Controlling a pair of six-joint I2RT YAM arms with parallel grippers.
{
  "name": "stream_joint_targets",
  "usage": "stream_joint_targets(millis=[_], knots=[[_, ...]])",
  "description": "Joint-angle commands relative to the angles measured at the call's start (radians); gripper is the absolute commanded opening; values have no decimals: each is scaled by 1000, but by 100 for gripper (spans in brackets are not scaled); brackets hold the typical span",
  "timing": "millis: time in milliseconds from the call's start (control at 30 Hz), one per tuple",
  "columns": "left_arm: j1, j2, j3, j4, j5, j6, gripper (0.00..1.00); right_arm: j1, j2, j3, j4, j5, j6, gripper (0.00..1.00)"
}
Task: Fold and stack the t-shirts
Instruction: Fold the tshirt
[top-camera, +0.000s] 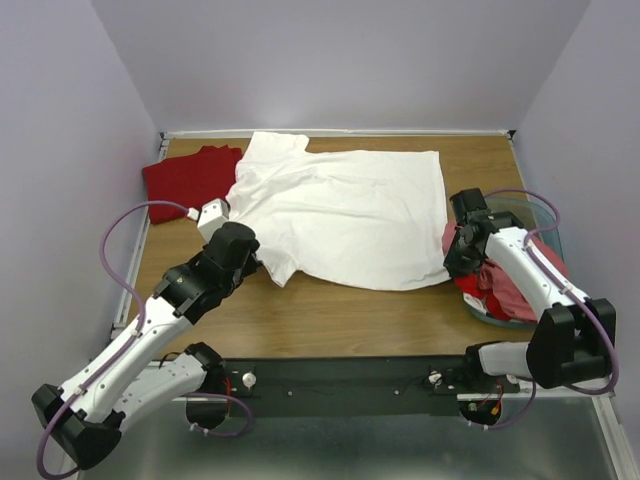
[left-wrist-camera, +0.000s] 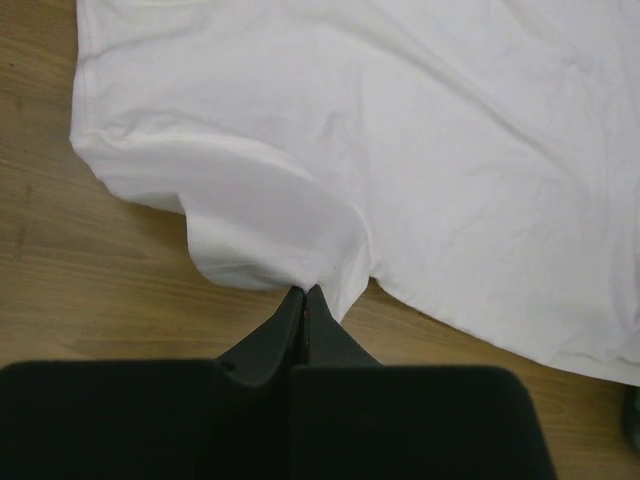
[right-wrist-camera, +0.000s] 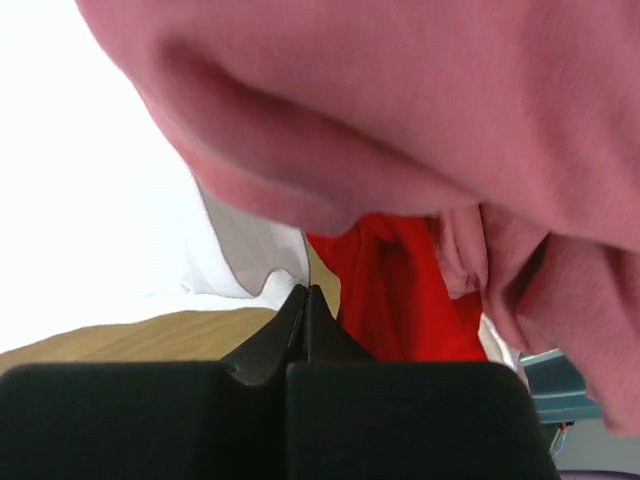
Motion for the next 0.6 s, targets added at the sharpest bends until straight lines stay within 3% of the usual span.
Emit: stream_joint_targets(millis=[0,167,300,567], knots=[[2,-52,28,-83,22,-30,0,-7,-35,-26,-80,-59,39,1],[2,-94,55,-161,37,-53,0,-5,-67,-17,-110,-98,53,0],[4,-91,65,-133,47,1,0,-5,-50,21,-103,-135,55,1],[30,142,176,15,8,252,0,-7,90,162,-77,-80,9,1]])
